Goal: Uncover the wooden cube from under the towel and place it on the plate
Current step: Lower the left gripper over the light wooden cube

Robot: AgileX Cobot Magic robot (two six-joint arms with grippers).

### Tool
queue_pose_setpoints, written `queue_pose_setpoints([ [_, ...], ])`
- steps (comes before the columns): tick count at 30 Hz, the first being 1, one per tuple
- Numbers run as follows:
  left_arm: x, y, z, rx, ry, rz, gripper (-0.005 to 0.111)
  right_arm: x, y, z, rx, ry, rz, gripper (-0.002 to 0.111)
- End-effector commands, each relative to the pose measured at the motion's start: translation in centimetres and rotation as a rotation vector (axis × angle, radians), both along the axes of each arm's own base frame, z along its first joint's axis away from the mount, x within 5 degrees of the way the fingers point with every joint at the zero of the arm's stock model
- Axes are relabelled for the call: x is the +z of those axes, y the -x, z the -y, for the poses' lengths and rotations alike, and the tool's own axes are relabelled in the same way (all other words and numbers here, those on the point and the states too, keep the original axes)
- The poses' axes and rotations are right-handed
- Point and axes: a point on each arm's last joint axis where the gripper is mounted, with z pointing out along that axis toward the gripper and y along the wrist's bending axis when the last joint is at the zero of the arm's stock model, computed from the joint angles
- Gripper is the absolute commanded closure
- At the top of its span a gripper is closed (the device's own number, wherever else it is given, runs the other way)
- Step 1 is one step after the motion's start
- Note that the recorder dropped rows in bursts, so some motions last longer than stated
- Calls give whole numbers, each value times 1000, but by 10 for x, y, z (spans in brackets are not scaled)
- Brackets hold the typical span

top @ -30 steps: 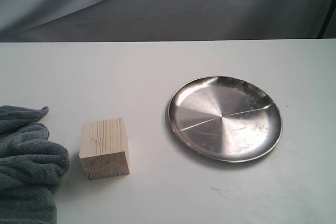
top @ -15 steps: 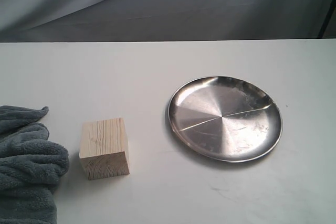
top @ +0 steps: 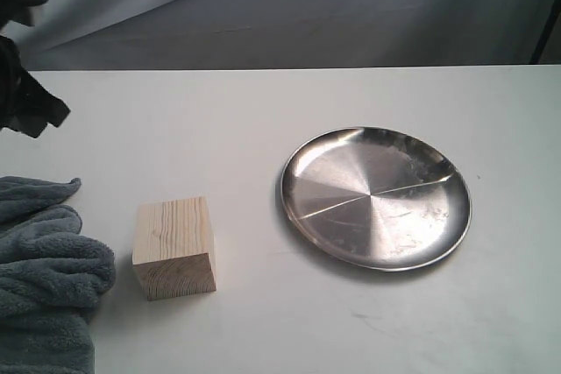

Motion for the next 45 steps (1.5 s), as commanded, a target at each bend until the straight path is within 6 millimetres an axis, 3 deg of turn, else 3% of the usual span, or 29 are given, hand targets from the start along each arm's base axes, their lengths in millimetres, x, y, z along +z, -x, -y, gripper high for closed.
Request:
queue_pose_setpoints([
  [1, 5, 13, 34, -238, -53, -32, 93, -1, 0, 0, 3, -4, 4, 108],
  [9, 3, 39, 86, -603, -50, -101, 90, -1, 0, 0, 3, -4, 4, 108],
  [11, 3, 44, 97, -640, -52, -100, 78, -1, 0, 0, 3, -4, 4, 108],
  [16, 3, 52, 115, -721, -62, -76, 37, -1, 0, 0, 3, -4, 4, 108],
  [22, 4, 52, 122, -751, -65, -27, 12, -1, 0, 0, 3, -4, 4, 108],
  [29, 0, 49, 126, -746, -35, -15, 7, -1, 0, 0, 3, -4, 4, 108],
  [33, -16, 44, 131, -744, -24, -79, 7, -1, 0, 0, 3, -4, 4, 108],
  [38, -34, 41, 134, -826, -51, -157, 7, -1, 0, 0, 3, -4, 4, 108],
  [45, -35, 45, 141, -990, 20, -153, 7, -1, 0, 0, 3, -4, 4, 108],
])
